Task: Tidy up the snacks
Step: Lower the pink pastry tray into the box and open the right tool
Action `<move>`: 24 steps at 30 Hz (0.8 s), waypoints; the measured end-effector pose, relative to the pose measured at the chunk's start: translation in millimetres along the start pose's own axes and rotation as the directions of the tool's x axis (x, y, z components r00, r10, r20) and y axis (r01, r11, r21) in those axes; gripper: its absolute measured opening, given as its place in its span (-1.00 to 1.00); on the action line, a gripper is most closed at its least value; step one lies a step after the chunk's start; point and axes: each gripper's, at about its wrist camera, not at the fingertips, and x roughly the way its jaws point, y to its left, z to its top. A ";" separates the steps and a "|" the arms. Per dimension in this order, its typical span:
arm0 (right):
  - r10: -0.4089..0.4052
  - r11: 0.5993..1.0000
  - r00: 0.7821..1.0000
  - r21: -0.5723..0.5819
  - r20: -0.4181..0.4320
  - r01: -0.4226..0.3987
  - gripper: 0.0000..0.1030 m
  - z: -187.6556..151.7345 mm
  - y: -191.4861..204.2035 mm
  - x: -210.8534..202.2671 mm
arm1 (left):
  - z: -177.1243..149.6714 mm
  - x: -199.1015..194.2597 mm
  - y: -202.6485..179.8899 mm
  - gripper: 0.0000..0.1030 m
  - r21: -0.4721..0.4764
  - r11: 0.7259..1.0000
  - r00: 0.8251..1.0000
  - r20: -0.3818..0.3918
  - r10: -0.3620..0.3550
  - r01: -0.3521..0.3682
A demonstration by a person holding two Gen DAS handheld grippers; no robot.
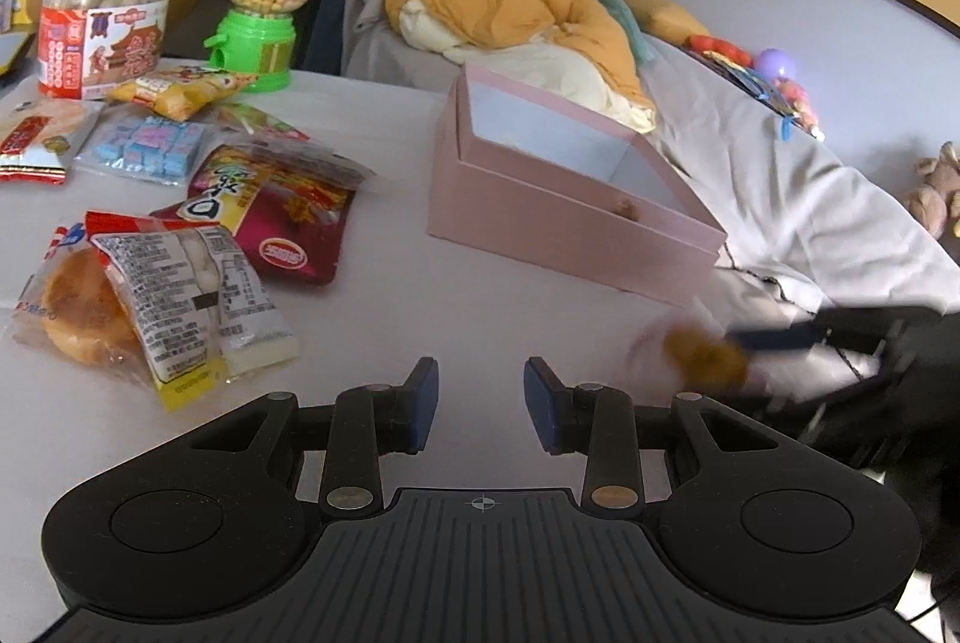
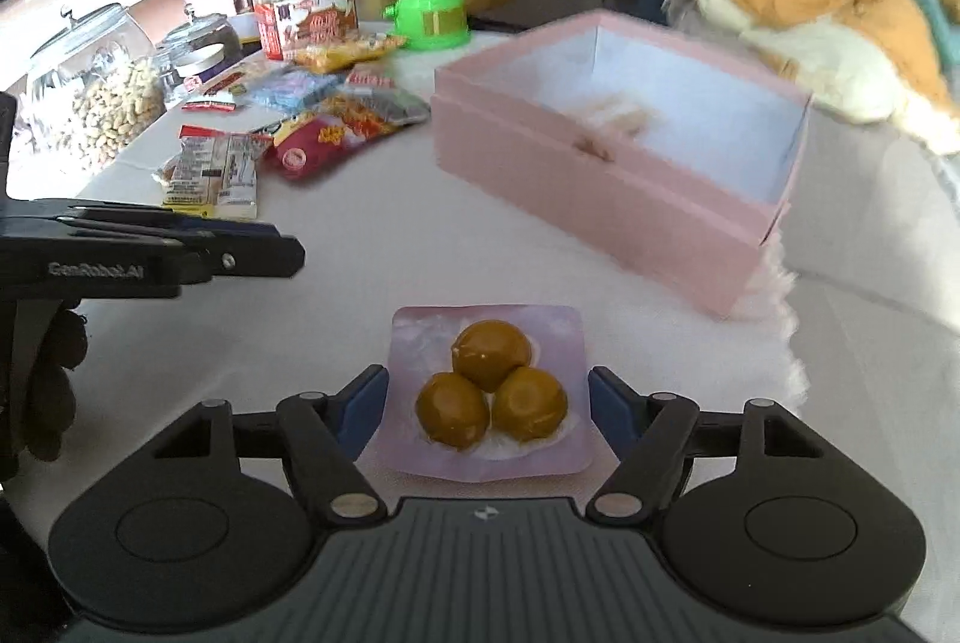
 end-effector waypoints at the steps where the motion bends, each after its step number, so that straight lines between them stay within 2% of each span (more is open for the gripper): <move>1: -0.010 1.000 1.000 -0.001 0.019 0.010 0.40 3.8 0.5 -6.1 | -0.2 0.5 -0.2 -0.28 0.000 1.000 1.000 -0.002 0.000 0.000; 4: -0.046 0.999 0.990 0.011 0.130 0.045 0.41 33.0 -6.6 -30.4 | -0.1 0.6 0.5 -0.28 -0.002 1.000 1.000 -0.003 0.007 -0.007; 6: -0.149 0.989 0.968 0.043 0.202 0.143 0.44 62.6 -18.0 -37.5 | 0.2 -0.3 0.9 -0.28 -0.003 1.000 1.000 0.000 0.015 -0.015; 8: -0.216 0.976 0.944 0.093 0.248 0.199 0.51 90.0 -37.5 -32.3 | 0.2 -2.5 2.2 -0.28 -0.002 1.000 1.000 0.004 0.025 -0.025; 9: -0.234 0.971 0.941 0.104 0.246 0.214 0.66 101.7 -47.8 -24.8 | 0.2 -4.1 3.2 -0.28 0.001 1.000 1.000 0.007 0.030 -0.030; 11: -0.268 0.960 0.946 0.133 0.183 0.247 0.68 119.4 -68.1 -4.7 | -0.1 -8.2 7.5 -0.28 0.008 0.999 0.999 0.017 0.047 -0.047; 13: -0.279 0.954 0.948 0.156 0.156 0.255 0.68 117.7 -76.3 4.6 | -0.9 -10.3 13.7 -0.28 0.003 0.998 0.998 0.019 0.065 -0.065; 17: -0.173 0.976 0.977 0.155 0.125 0.153 0.68 84.7 -67.6 9.8 | 0.5 -10.8 21.7 -0.28 -0.022 0.997 0.997 0.018 0.072 -0.072; 19: -0.152 0.980 0.984 0.144 0.092 0.138 0.68 65.4 -64.1 14.1 | 2.4 -12.5 20.7 -0.28 -0.018 0.998 0.997 0.026 0.068 -0.067; 20: -0.167 0.979 0.983 0.132 0.074 0.156 0.67 55.4 -63.3 16.1 | 3.1 -13.1 19.9 -0.28 -0.015 0.998 0.997 0.029 0.067 -0.067; 21: -0.194 0.976 0.979 0.115 0.057 0.187 0.58 50.4 -61.4 21.5 | 4.2 -14.2 19.0 -0.28 -0.010 0.998 0.997 0.032 0.068 -0.068; 22: -0.228 0.970 0.973 0.096 0.044 0.223 0.41 47.3 -61.0 27.6 | 5.6 -16.0 18.2 -0.28 -0.003 0.997 0.997 0.037 0.073 -0.073; 24: -0.276 0.958 0.961 0.082 0.027 0.273 0.26 49.9 -64.6 39.1 | 8.2 -20.3 17.1 -0.28 0.008 0.996 0.995 0.051 0.087 -0.087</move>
